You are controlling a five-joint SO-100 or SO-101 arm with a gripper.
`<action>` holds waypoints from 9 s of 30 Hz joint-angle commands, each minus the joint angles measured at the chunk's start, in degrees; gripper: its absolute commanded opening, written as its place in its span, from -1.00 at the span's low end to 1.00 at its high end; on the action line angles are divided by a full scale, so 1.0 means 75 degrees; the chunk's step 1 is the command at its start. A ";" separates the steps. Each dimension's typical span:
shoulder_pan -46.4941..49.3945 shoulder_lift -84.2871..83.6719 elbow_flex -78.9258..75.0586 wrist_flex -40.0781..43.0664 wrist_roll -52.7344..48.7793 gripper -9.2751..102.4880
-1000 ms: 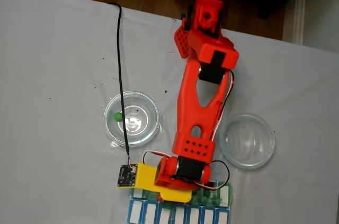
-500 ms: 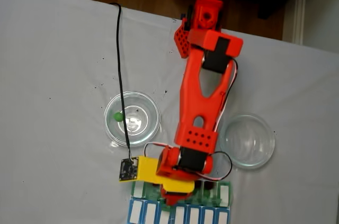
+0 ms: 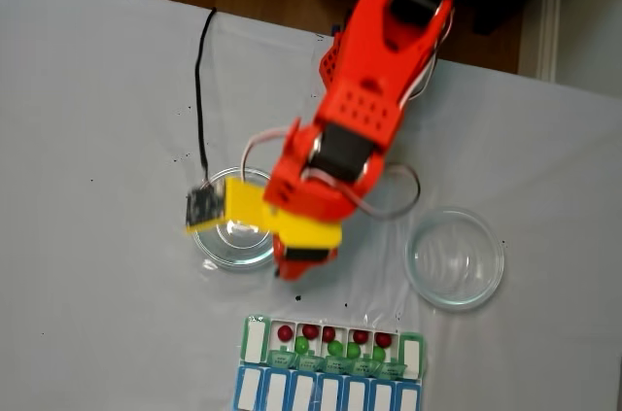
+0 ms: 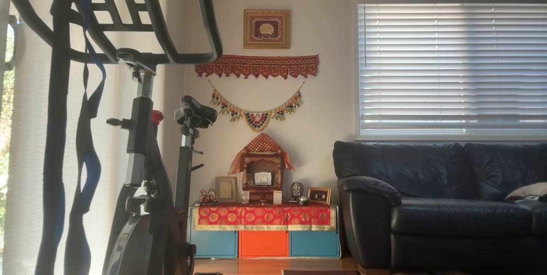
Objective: Sort medicines into box.
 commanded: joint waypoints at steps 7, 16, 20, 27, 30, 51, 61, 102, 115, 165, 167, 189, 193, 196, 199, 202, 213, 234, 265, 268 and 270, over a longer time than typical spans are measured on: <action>0.1219 0.2918 0.1980 -0.0574 -0.1078 -0.80; 0.2297 0.2238 0.2449 -0.1195 -0.1652 -0.80; 0.2531 0.1664 0.2355 -0.1570 -0.1805 -0.80; 0.2801 0.1500 0.2871 -0.2238 -0.2121 -0.80; 0.2801 0.1500 0.2918 -0.2332 -0.2145 -0.80; 0.2227 -0.0551 0.2461 -0.3305 -0.1676 -0.68; 0.2285 -0.0855 0.2484 -0.3574 -0.1230 -0.53; 0.2871 -0.2180 0.2344 -0.4219 -0.0305 -0.54; 0.2859 -0.2180 0.2672 -0.4922 -0.0504 -0.57; 0.2719 -0.0891 0.4418 -0.6457 -0.1301 -0.49; 0.2613 -0.0715 0.4547 -0.6340 -0.1418 -0.48; 0.1734 -0.0902 0.4535 -0.6246 -0.0996 -0.43; 0.1688 -0.0914 0.4605 -0.6293 -0.0984 -0.43; 0.1594 -0.0891 0.4688 -0.6234 -0.1066 -0.43; 0.1523 -0.0855 0.4641 -0.6047 -0.1125 -0.42; 0.1348 -0.0727 0.4547 -0.5730 -0.1125 -0.41; 0.0902 0.0035 0.4395 -0.5461 -0.0645 -0.43; 0.0492 -0.1945 0.2824 -0.4582 -0.0949 -0.44; 0.0117 -0.2789 0.0891 -0.1852 -0.1184 -0.47; 0.0152 -0.3105 0.0609 -0.1758 -0.1207 -0.47; 0.0199 -0.3211 0.0457 -0.1629 -0.1219 -0.46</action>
